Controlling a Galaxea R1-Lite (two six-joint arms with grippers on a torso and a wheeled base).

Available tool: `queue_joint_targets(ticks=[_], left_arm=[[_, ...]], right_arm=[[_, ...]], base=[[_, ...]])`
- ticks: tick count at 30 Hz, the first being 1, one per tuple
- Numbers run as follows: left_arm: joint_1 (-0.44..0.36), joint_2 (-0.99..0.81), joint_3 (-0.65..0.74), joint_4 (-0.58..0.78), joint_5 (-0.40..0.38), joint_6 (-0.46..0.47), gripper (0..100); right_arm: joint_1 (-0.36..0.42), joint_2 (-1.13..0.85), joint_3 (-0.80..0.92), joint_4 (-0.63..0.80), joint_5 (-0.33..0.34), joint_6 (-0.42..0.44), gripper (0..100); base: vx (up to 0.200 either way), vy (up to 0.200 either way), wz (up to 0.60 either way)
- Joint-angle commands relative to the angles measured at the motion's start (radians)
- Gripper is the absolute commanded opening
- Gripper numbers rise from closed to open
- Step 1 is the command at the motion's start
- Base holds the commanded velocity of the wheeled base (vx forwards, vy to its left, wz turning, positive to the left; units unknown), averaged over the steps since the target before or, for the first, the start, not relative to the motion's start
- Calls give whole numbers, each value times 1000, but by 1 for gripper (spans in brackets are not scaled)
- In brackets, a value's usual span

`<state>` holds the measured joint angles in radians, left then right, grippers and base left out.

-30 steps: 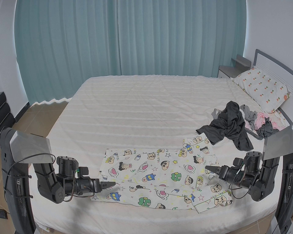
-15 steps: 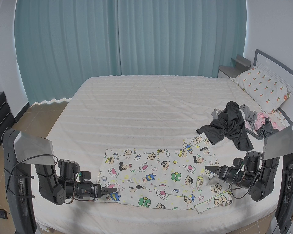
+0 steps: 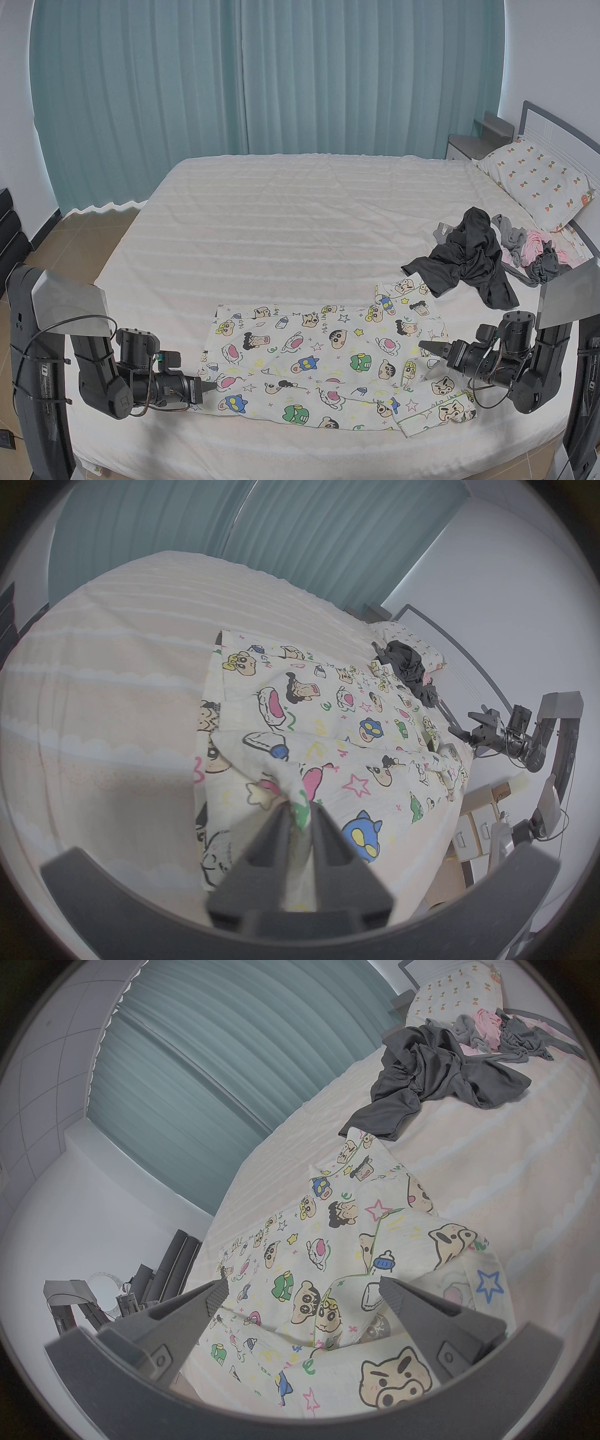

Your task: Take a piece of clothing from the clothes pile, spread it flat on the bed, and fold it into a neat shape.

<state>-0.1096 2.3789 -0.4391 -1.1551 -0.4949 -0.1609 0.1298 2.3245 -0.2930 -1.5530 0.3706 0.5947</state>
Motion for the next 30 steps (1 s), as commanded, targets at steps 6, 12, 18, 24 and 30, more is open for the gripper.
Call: queue_joint_targets(ticks=[6, 12, 18, 24, 30], left_arm=[[-1, -32, 30, 9, 10, 0, 0], [-1, -46, 57, 11, 10, 0, 0], [-1, -47, 79, 8, 12, 0, 0], [1, -53, 86, 6, 12, 0, 0], [1, -53, 86, 6, 12, 0, 0]], right_arm=[[11, 10, 9, -10, -12, -23, 100], [-27, 30, 46, -10, -24, -164, 100], [-53, 70, 51, -9, -27, -245, 100], [-79, 72, 51, 56, -25, -269, 100], [-91, 93, 12, 131, -15, -285, 100]], base=[[0, 0, 0], [0, 0, 0], [0, 0, 0], [0, 0, 0], [0, 0, 0]])
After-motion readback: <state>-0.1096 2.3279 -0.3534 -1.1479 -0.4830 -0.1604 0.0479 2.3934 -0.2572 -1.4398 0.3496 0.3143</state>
